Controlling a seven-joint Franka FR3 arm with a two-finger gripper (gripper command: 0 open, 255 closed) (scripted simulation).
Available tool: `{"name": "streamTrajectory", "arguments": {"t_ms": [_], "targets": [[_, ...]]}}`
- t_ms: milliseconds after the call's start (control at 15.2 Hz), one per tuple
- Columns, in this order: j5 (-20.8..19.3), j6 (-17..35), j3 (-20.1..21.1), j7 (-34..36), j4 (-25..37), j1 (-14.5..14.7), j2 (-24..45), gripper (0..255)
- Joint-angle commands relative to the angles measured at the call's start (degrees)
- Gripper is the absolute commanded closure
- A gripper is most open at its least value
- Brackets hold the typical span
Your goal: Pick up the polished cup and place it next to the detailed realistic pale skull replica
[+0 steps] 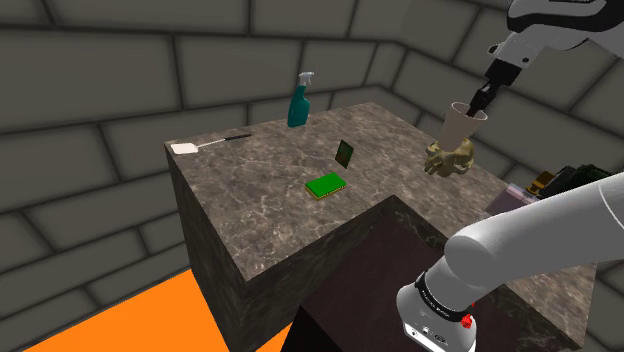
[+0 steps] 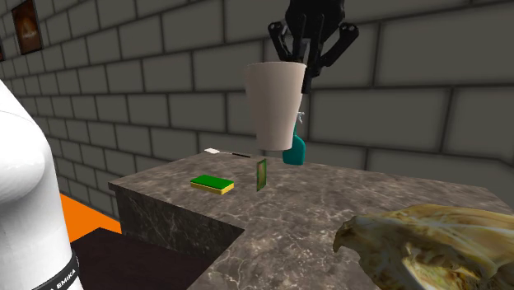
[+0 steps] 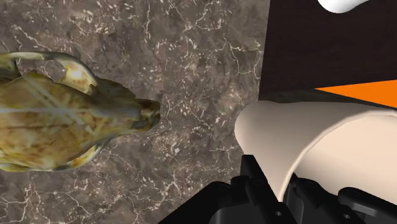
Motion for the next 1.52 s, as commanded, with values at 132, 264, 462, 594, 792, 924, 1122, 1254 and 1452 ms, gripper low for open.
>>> {"name": "streamTrajectory", "arguments": {"t_ms": [132,264,462,594,792,924,1122,1254,1452], "targets": [[-0.48,2.63,-0.87,-1.03,-2.74,-0.42,-0.12,255],[-0.61,4.15,-1.02,-1.10,-4.35,-0.52,-0.22,255],[-0.77,6.43,-1.29,-1.24,-6.67,-0.65,-0.26,255],[-0.86,7.96,-1.50,-1.36,-8.16,-0.72,-0.22,255],[-0.94,10.26,-1.85,-1.59,-10.30,-0.81,-0.04,255],[-0.97,11.80,-2.11,-1.76,-11.68,-0.85,0.16,255],[-0.97,14.13,-2.54,-2.07,-13.65,-0.89,0.56,255],[-0.93,15.69,-2.85,-2.31,-14.91,-0.90,0.91,255],[-0.81,18.06,-3.34,-2.71,-16.72,-0.88,1.55,255]]}}
